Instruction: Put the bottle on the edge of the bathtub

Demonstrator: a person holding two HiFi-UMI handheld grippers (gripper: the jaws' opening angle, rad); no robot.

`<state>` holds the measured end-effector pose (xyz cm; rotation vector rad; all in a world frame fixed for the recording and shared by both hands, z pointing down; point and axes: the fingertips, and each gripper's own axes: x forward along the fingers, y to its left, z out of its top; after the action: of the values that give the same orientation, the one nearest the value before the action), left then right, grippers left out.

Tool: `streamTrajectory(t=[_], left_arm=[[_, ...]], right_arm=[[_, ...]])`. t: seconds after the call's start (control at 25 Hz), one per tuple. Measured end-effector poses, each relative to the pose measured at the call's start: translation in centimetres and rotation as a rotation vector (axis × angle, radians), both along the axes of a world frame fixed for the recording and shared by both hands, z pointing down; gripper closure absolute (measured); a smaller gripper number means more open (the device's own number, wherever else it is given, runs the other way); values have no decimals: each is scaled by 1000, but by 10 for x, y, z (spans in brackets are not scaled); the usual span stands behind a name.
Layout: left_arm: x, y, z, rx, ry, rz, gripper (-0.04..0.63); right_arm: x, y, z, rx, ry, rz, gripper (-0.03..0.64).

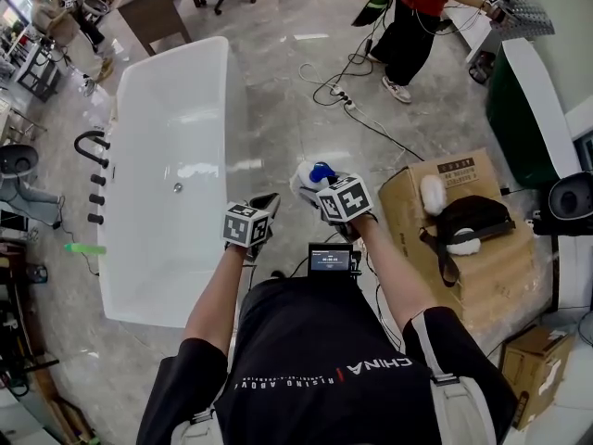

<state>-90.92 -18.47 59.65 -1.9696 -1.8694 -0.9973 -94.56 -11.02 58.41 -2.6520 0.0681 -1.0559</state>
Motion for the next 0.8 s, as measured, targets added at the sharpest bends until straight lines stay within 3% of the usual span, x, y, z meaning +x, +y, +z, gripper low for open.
streamTrajectory(t=[0.44,0.8], left_arm=[[14,19,15,15,-31,-34,584],[92,93,24,-23,-56,9,584]], right_arm=[[9,25,17,21,-26,8,350],[74,89,24,-17,-42,56,350]])
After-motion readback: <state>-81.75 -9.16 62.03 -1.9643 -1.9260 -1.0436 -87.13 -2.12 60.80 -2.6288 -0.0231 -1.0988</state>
